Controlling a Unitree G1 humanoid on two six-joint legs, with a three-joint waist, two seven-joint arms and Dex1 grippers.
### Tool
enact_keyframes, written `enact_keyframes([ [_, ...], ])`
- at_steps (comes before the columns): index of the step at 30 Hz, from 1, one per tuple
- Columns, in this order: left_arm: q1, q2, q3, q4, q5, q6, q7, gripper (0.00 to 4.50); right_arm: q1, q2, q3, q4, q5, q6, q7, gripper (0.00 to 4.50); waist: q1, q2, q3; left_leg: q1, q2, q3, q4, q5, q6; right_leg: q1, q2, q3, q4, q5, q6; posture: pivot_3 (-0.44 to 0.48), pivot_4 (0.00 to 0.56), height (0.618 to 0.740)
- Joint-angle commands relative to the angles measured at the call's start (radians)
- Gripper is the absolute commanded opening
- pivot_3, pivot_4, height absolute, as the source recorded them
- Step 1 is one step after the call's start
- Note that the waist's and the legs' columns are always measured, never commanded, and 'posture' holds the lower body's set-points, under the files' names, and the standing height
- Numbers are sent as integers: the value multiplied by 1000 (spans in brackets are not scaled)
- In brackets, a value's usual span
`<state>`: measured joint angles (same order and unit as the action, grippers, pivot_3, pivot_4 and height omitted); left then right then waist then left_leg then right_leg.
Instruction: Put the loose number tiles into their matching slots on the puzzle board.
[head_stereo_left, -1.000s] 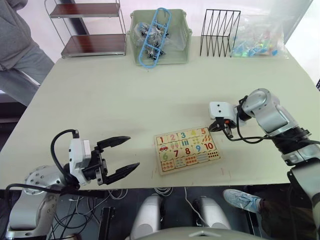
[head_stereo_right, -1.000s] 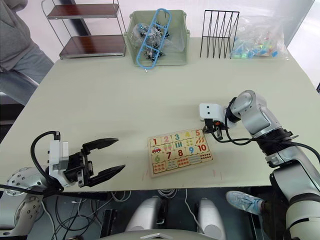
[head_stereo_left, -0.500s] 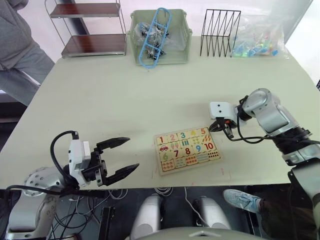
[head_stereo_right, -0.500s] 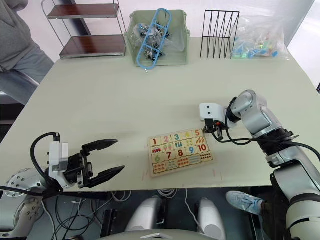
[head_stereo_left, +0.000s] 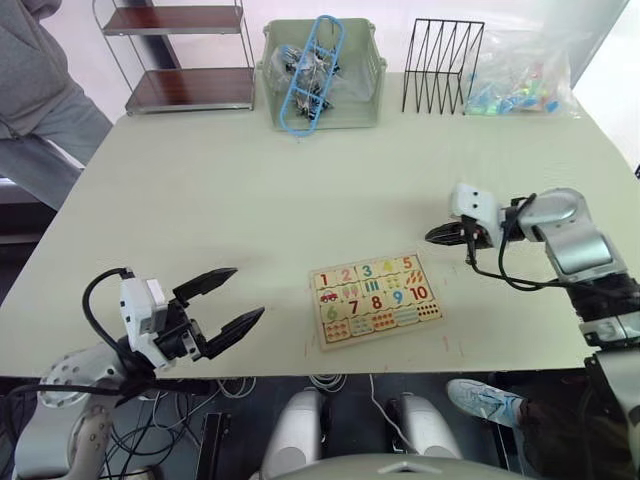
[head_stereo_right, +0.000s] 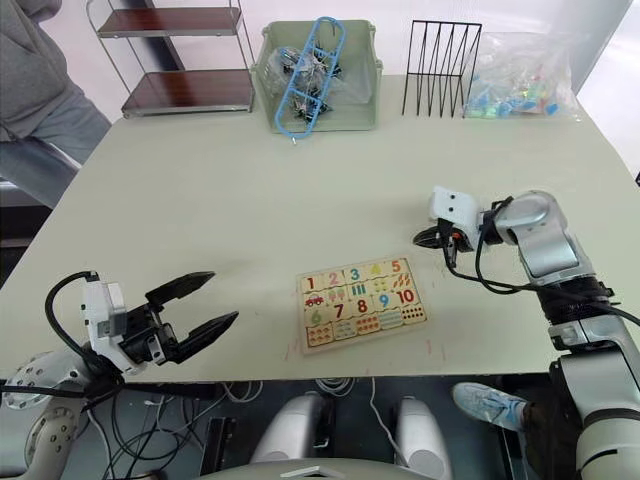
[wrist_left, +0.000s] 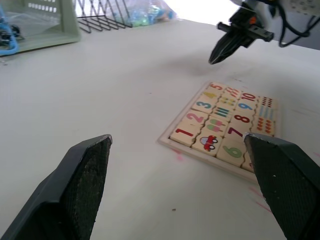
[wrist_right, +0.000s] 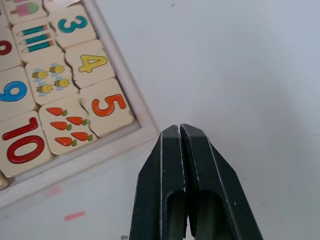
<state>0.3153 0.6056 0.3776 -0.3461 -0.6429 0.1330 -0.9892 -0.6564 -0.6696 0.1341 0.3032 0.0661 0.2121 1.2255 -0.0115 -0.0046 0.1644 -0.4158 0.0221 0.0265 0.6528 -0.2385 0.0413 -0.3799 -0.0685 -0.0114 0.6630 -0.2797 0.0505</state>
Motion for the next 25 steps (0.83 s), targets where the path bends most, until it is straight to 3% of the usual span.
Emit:
enact_keyframes([
  [1,10,-23,36,-35,-8,10,69,4500,78,-6,-104,-37,68,-55,-57,558,2,0,0,0,0,0,0,0,0,0,0,0,0,0,0,0,150,740],
  [2,13,-30,41,-35,-3,13,90,4500,115,-4,-136,-53,98,-46,-68,851,3,0,0,0,0,0,0,0,0,0,0,0,0,0,0,0,150,740],
  [9,31,-46,40,-21,58,58,217,4500,320,11,-323,-145,278,-12,-124,4153,0,0,0,1,0,-1,0,0,0,2,0,0,0,0,0,0,150,740],
  [10,33,-52,39,-21,67,54,229,4500,361,16,-357,-158,300,-32,-130,4415,0,0,0,1,0,0,0,0,0,2,0,0,0,0,0,0,150,740],
  [18,69,-93,68,-12,102,85,342,4500,724,59,-597,-301,403,-104,-224,4415,10,-1,-1,1,0,-1,0,0,0,3,0,2,-1,0,0,0,150,740],
  [25,51,-98,47,27,151,44,334,4500,831,94,-638,-349,455,-138,-242,4415,1,0,-1,3,1,-1,1,0,0,4,2,4,0,-2,-3,0,150,740],
])
